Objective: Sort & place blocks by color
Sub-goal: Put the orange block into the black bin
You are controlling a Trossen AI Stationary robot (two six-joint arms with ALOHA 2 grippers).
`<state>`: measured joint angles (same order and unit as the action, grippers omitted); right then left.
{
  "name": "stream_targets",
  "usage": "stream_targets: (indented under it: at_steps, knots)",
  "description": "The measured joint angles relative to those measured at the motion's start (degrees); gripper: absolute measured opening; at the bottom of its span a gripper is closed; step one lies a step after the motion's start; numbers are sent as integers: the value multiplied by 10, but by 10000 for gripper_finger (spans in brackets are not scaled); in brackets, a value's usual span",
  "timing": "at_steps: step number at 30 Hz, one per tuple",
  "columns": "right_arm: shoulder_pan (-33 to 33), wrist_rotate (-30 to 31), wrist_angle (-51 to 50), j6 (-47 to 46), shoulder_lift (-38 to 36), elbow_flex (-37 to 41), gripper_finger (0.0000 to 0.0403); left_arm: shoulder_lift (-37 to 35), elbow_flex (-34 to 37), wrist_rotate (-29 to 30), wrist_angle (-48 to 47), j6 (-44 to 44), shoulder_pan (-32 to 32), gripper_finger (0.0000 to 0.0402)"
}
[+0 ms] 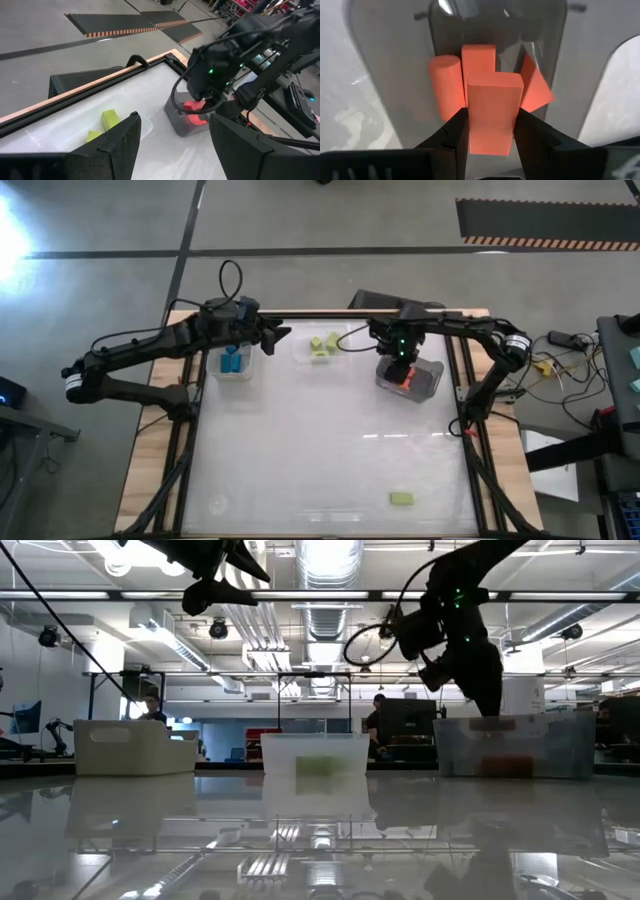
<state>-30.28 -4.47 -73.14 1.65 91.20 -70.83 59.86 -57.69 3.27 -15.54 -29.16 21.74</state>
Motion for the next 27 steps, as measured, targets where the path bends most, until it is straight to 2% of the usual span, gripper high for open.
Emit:
stream_targets:
  at_steps: [13,27]
  knots:
    - [0,-20,68,-16,0,87,115,0,0,0,0,1,0,219]
    - [3,-20,102,5,0,98,115,0,0,0,0,1,0,219]
